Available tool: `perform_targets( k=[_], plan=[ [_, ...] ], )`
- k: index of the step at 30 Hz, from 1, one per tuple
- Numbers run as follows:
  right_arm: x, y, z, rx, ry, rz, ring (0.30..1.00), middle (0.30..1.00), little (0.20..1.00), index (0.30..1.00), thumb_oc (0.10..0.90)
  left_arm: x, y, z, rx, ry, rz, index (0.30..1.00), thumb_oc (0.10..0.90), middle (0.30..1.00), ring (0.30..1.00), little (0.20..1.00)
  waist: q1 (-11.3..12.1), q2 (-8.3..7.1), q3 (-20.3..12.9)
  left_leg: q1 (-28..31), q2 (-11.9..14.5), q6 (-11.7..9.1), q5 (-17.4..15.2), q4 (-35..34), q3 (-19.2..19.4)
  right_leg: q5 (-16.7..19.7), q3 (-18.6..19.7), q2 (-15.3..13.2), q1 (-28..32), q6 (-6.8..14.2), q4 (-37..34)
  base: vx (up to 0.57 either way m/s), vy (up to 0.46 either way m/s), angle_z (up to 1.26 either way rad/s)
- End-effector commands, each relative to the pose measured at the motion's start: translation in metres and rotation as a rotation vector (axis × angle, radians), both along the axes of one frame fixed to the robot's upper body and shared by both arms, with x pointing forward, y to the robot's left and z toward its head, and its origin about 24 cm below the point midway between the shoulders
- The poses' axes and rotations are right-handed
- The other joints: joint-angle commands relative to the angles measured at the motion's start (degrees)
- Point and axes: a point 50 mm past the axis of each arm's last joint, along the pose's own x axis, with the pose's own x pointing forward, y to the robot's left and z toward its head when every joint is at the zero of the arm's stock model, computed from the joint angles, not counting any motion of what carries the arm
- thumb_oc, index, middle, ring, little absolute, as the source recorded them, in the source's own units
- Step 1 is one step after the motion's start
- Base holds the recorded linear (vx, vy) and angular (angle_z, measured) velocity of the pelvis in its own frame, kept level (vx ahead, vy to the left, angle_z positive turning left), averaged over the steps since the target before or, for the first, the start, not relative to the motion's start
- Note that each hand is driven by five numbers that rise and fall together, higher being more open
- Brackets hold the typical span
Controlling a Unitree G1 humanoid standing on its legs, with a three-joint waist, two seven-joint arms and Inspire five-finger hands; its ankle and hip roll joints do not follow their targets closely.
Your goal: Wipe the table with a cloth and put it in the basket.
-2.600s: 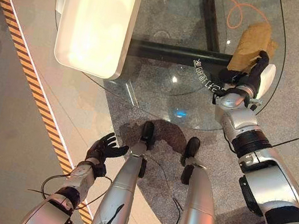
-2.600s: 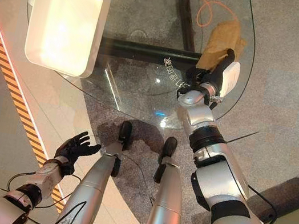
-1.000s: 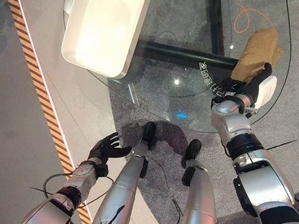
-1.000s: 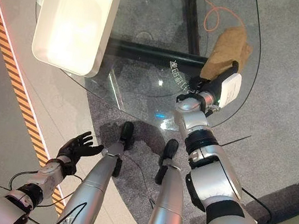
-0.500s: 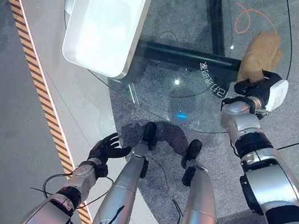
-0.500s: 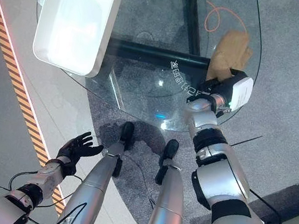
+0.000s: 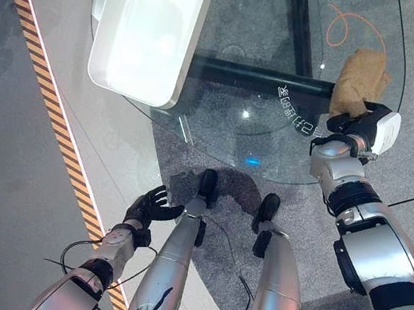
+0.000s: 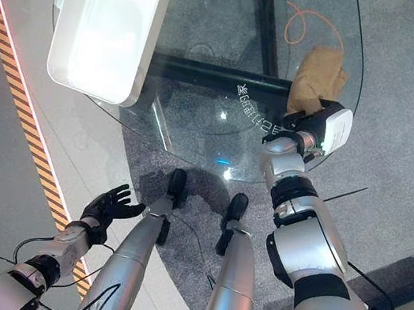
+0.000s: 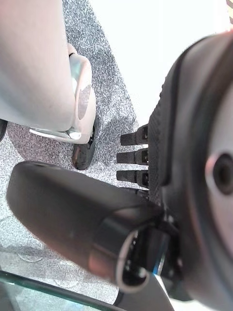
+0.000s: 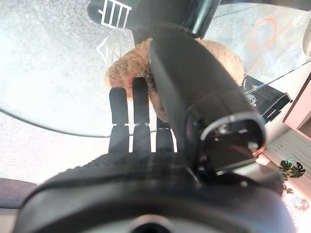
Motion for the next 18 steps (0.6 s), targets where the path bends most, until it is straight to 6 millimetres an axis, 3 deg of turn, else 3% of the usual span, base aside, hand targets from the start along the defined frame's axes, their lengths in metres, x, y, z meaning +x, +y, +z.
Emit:
perform_targets(
  k=[1, 9, 18],
  plan=[
    [0.0, -0.015, 0.03, -0.142, -0.081, -0.028, 0.3, 0.3, 0.2, 0.3, 0.1, -0.006, -0.005, -0.007, -0.028, 0.018, 0.043, 0.9, 0.8, 0.9, 0.9, 0.9, -0.28, 3.5, -1.26, -0.23, -3.9, 3.85, -6.25, 4.92, 5.2, 1.97, -2.49, 1.91, 0.74, 0.88, -5.06, 0.0, 0.0, 0.0],
    [0.004, 0.015, 0.053, -0.339, -0.147, 0.115, 0.3, 0.3, 0.2, 0.3, 0.1, -0.005, -0.003, -0.005, -0.028, 0.008, 0.043, 0.9, 0.8, 0.9, 0.9, 0.9, -0.12, 3.39, -1.26, -0.42, -3.99, 3.84, -6.0, 4.61, 5.05, 2.17, -2.66, 1.92, 0.49, 1.0, -5.18, 0.0, 0.0, 0.0],
    [0.004, 0.057, 0.063, -0.533, -0.153, 0.317, 0.3, 0.3, 0.2, 0.3, 0.1, 0.0, -0.005, 0.0, -0.027, -0.007, 0.037, 0.9, 0.8, 0.9, 0.9, 0.9, 0.16, 3.21, -1.26, -0.29, -4.04, 3.57, -5.69, 4.03, 4.91, 1.98, -3.15, 1.71, 0.8, 1.01, -5.61, 0.0, 0.0, 0.0]
  ],
)
